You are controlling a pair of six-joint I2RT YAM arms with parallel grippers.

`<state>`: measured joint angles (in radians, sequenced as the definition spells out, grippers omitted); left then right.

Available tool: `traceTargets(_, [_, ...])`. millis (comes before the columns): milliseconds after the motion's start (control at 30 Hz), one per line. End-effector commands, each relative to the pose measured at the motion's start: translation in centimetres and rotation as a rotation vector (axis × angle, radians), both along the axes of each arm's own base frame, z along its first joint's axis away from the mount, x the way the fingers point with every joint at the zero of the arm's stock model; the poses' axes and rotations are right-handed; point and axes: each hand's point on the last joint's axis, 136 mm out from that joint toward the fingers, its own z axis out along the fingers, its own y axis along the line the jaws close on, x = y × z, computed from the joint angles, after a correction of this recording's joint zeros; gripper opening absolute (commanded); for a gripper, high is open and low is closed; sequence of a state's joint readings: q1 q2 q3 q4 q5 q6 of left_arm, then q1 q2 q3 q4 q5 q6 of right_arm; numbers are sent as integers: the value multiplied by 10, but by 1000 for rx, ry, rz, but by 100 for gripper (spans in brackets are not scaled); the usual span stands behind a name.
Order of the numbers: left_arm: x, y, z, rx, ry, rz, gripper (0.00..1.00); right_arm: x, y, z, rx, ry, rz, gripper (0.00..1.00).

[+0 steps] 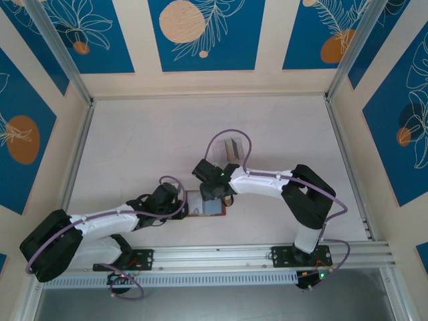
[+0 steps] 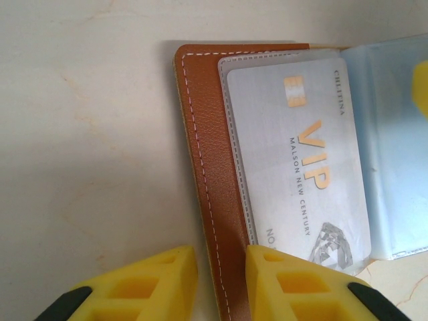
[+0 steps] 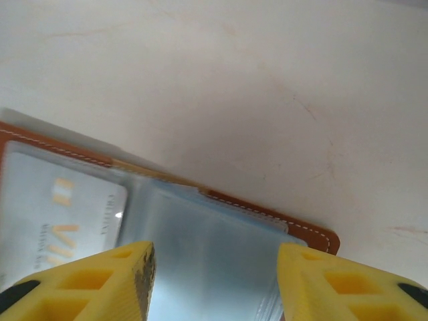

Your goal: Put the credit cards into the card holder

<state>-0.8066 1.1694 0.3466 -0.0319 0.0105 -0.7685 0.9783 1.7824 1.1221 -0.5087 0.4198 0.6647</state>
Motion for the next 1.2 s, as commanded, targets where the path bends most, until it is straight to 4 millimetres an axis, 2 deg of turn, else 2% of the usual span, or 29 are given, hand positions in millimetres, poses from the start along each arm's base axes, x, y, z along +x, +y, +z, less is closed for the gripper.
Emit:
traceTargets(0, [-11, 15, -16, 76, 37, -4, 27, 0, -3, -8, -35, 8, 0, 51])
traceTargets(167, [-10, 15, -16, 80, 36, -4, 27, -9, -4, -22, -51, 30, 0, 46])
traceTargets(300, [-10, 14, -15, 79, 35, -7, 27, -11, -8, -23, -81, 13, -2, 37])
traceTargets(600, [-10, 13, -16, 77, 41, -10, 27, -5, -6, -3, -116, -49, 12, 23])
traceTargets(733, [-11, 11, -15, 76, 39, -23, 27, -3, 3, 9, -95, -63, 30, 11])
traceTargets(867, [-9, 7, -14, 66, 33, -38, 27, -1, 17, 20, -33, -45, 47, 4])
traceTargets(1000, [-9, -2, -13, 55, 29, -60, 27, -1, 28, 22, 27, -6, 55, 1])
traceTargets(1167, [-9, -13, -17, 37, 33, -74, 27, -4, 32, 15, 73, 62, 35, 1])
